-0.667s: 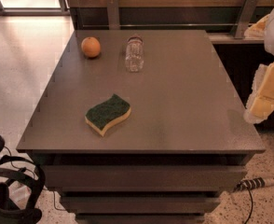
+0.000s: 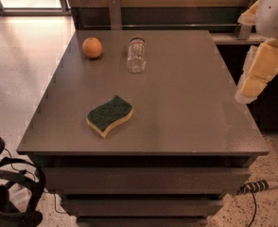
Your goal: Place water bottle upright
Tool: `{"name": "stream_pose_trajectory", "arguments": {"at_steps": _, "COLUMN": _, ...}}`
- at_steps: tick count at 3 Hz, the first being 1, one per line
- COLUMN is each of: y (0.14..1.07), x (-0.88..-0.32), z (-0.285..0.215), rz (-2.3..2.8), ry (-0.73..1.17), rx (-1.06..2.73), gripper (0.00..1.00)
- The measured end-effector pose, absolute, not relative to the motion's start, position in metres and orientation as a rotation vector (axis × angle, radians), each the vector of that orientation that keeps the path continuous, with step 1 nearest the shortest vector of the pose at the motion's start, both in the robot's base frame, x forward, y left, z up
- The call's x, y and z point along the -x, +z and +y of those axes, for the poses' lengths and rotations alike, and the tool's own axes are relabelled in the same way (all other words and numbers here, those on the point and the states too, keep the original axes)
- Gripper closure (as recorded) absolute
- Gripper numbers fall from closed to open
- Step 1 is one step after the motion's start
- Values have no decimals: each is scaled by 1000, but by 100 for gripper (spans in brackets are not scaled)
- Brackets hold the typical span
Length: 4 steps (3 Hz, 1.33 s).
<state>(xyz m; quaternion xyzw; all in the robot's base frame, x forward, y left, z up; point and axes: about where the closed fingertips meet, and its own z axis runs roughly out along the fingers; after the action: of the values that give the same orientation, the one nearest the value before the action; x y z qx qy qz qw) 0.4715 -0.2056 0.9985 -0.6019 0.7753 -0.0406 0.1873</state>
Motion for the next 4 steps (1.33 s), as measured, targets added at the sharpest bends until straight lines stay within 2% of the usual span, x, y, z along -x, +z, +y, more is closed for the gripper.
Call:
{"name": "stream_pose_trajectory", "arguments": {"at_steps": 2, "y": 1001, "x": -583, "z": -160, "rz": 2263, "ry": 65, "rx": 1512, "gripper": 0}}
{"name": "stream_pose_trajectory", "arguments": {"at_steps": 4, "y": 983, "x": -625, "z": -123, "rz": 2487, "ry": 144, "rx": 1138, "gripper": 0}}
